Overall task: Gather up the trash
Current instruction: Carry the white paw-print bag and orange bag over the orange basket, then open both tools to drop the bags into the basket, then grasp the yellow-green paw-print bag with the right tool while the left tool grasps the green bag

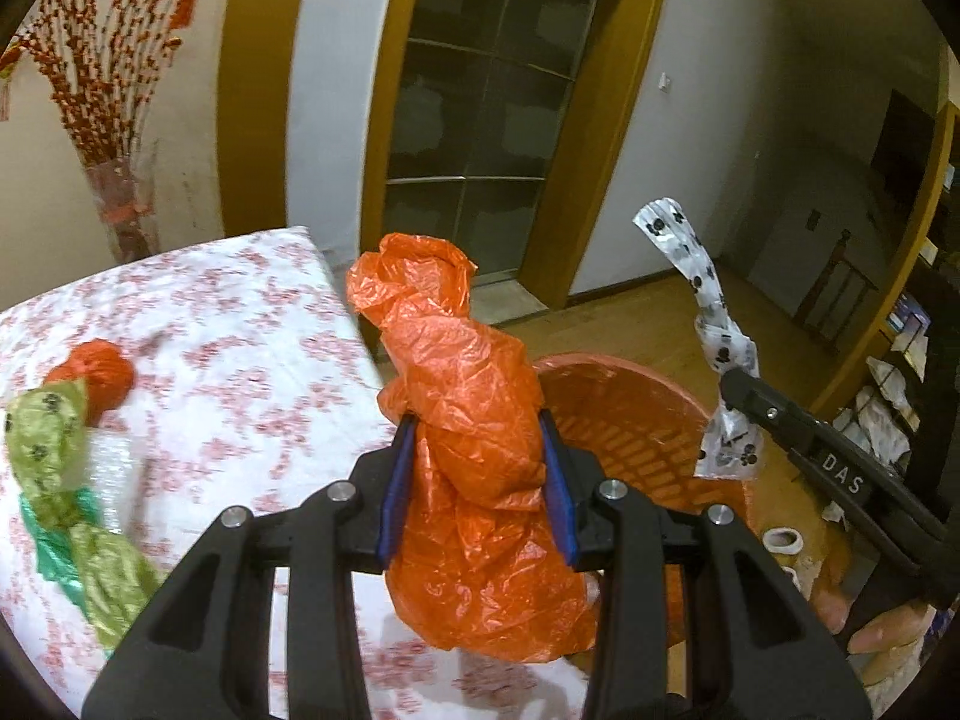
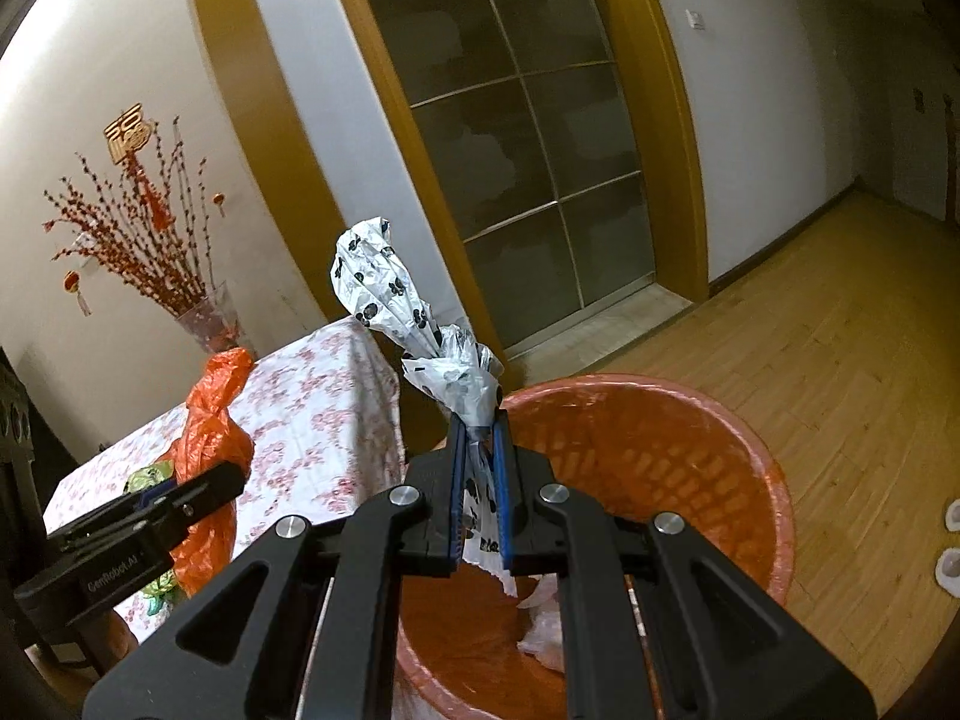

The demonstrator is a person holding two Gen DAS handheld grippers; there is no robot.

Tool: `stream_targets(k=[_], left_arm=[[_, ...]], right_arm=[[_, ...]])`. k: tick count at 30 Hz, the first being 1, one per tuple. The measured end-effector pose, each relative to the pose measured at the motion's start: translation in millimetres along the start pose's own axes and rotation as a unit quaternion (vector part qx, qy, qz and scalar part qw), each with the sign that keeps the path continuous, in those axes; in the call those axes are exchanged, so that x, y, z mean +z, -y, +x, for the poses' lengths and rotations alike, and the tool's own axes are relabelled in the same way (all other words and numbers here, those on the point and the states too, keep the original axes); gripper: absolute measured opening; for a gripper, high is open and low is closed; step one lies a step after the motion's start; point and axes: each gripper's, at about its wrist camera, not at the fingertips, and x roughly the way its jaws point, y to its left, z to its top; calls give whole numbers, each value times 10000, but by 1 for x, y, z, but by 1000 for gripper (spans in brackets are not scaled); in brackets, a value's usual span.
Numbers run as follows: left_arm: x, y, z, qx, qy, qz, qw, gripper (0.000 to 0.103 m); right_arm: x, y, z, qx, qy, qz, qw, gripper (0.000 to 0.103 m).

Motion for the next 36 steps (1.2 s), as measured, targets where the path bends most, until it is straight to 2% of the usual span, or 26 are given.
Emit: stream_targets(k=[14,17,19,21,23,27,29,36], left_arm=[[-6,47,27,-490,-232,164,9984,40],[-6,52,35,-540,-307,199,9979,44],[-8,54,40,-533,-355,228,9977,52],[-9,54,44,-513,-404,244,9976,56],[-12,55,50,-479,-461,230,9975,61],[-16,50,57,-381,-543,166,9977,64],[-18,46,56,-312,-552,134,9979,65],[-21,21,42,10,-487,67,9988,67]], right_arm=[[3,29,-3,-206,41,291,9994,9],[1,34,-2,-220,8,352,9991,10],[1,37,-1,-237,0,398,9989,14],[1,39,-1,-255,-19,448,9987,23],[0,42,-2,-272,2,504,9984,37],[0,45,-1,-311,1,559,9980,39],[0,45,-1,-340,-4,571,9978,44],[-2,37,0,-330,-38,442,9985,44]])
